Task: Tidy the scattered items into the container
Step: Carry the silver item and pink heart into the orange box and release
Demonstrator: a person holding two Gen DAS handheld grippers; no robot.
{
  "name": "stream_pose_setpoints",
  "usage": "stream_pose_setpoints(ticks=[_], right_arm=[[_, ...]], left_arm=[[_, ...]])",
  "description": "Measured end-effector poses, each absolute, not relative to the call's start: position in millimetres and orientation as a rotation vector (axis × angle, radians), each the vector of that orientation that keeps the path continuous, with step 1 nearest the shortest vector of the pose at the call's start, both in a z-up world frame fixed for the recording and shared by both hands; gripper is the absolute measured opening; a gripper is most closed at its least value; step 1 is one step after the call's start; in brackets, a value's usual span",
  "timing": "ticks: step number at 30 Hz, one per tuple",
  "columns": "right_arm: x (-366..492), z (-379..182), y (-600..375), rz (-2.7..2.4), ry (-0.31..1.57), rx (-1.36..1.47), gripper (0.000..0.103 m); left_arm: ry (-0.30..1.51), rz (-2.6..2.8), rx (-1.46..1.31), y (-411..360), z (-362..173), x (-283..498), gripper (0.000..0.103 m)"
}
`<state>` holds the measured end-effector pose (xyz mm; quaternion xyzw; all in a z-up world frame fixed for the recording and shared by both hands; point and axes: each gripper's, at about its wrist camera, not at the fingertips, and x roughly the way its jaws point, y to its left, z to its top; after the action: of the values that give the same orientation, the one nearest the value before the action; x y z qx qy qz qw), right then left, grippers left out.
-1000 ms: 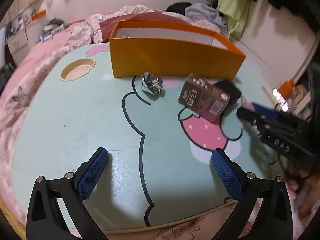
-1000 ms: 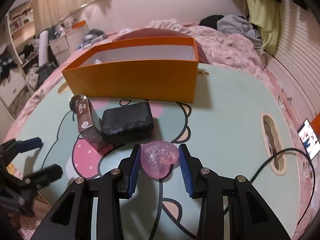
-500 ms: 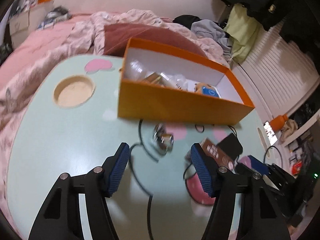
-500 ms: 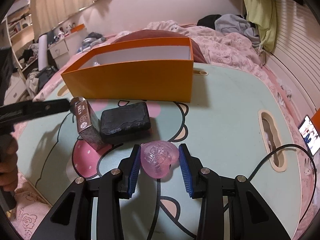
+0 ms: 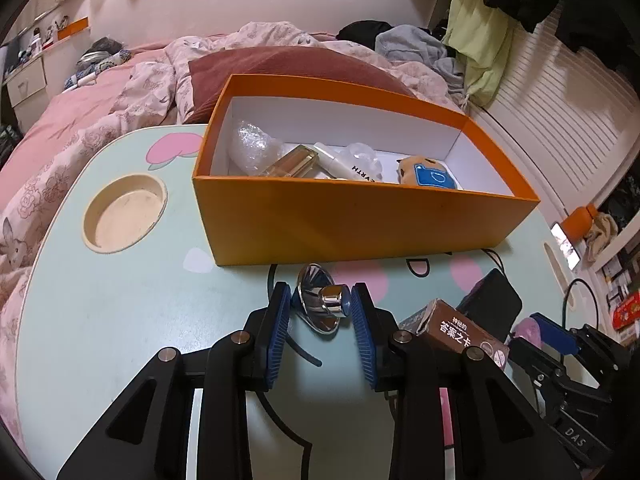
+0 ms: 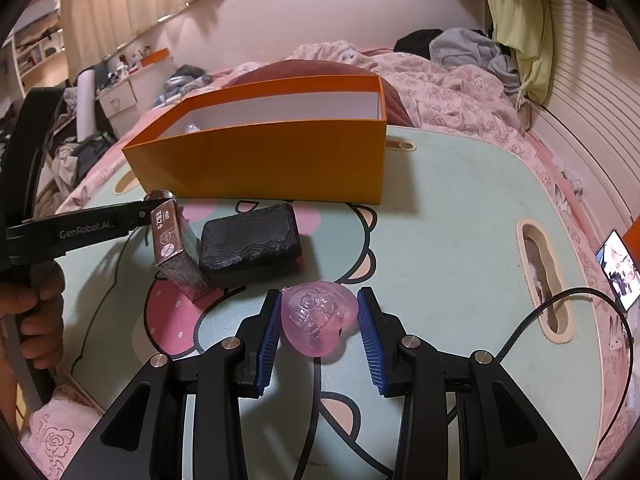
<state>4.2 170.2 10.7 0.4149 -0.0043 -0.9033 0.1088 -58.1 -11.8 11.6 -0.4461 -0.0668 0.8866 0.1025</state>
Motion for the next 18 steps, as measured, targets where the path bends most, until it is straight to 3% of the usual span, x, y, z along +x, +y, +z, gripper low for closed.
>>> stream_pose_setpoints(ticks=[5,18], right_arm=[[6,12,175,-2.664,-0.046,1.215,0.036],[6,50,172,-2.683,-0.001,1.057,0.036]], left_arm=[[-0.269,2.639,-1.208,-22,31,-42,0.032],[-0.226,2.656,-1.047,-24,90,-31,0.032]])
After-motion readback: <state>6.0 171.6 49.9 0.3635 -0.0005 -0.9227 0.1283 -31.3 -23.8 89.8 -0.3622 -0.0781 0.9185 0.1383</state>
